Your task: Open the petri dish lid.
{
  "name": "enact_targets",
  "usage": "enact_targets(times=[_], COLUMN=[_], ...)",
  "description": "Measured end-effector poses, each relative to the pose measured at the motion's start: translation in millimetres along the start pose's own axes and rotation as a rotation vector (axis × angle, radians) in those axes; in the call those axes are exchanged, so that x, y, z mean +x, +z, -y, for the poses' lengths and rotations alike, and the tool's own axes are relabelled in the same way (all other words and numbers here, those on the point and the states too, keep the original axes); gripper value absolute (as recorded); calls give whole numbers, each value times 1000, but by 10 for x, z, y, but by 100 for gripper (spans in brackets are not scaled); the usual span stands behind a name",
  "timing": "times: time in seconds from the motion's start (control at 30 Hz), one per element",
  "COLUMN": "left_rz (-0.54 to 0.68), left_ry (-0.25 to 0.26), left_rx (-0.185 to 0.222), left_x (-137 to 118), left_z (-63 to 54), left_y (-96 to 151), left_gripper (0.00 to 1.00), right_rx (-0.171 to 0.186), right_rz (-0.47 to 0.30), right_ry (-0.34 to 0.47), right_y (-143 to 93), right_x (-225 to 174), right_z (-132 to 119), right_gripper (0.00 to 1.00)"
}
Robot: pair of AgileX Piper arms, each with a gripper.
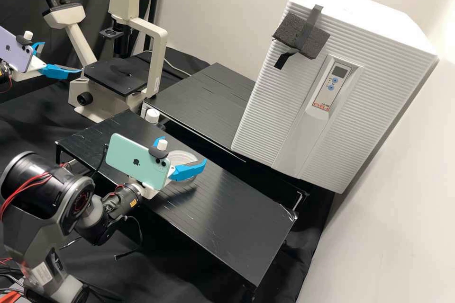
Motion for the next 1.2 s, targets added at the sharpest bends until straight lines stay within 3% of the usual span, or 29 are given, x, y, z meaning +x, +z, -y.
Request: enact_targets(times=[0.63, 0.93, 1.1, 1.13, 1.2], left_rz=[0, 0, 0, 0, 0], left_ry=[0, 0, 0, 0, 0], left_rx=[0, 0, 0, 0, 0], left_x=[0, 0, 0, 0, 0], left_z=[0, 0, 0, 0, 0], left_y=[0, 0, 0, 0, 0], left_gripper=[100, 100, 100, 100, 100], right_rx=[-10, 37, 37, 37, 37], right_rz=[35, 47, 47, 47, 47], right_ry=[-38, -36, -36, -36, -36], right_y=[71, 92, 93, 93, 93], right_x=[27, 31, 37, 37, 37], right_z=[82, 81, 83, 83, 83], right_gripper=[100, 100, 100, 0, 0])
